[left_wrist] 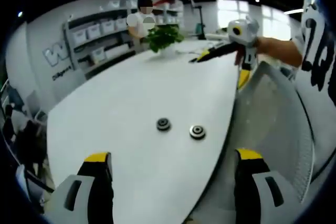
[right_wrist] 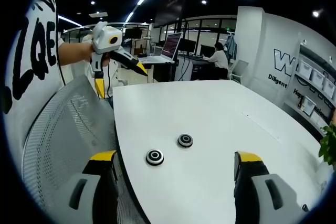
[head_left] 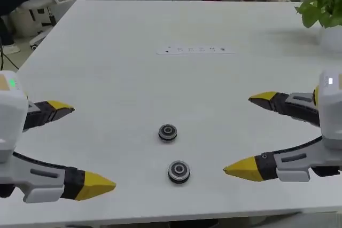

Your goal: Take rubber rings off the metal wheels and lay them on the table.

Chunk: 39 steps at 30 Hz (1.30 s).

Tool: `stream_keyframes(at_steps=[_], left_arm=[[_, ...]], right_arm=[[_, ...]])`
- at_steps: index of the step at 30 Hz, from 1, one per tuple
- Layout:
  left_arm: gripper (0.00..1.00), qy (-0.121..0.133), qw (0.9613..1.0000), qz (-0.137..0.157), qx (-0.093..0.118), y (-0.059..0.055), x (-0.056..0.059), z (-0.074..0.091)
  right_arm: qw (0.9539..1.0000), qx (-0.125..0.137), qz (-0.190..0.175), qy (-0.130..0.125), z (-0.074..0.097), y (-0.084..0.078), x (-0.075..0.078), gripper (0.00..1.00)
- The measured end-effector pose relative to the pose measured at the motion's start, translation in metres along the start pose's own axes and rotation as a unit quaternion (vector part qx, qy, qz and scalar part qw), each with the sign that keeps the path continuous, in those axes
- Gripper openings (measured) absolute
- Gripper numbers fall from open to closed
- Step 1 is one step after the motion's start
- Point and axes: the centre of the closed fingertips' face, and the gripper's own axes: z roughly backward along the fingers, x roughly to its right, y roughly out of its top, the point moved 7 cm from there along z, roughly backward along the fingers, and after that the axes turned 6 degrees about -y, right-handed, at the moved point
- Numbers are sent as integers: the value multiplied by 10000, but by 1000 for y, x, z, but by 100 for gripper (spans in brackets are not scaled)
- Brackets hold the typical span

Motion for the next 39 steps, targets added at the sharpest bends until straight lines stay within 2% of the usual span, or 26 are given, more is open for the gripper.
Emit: stream_keyframes(at_steps=[19, 39], left_arm=[[98, -50, 10000, -8, -30, -1, -1, -5], [97, -110, 9999, -67, -68, 3, -15, -18]], right_arm=[[10000, 22, -25, 66, -4, -1, 1, 86], [9998, 4, -67, 170, -18, -4, 9, 86]])
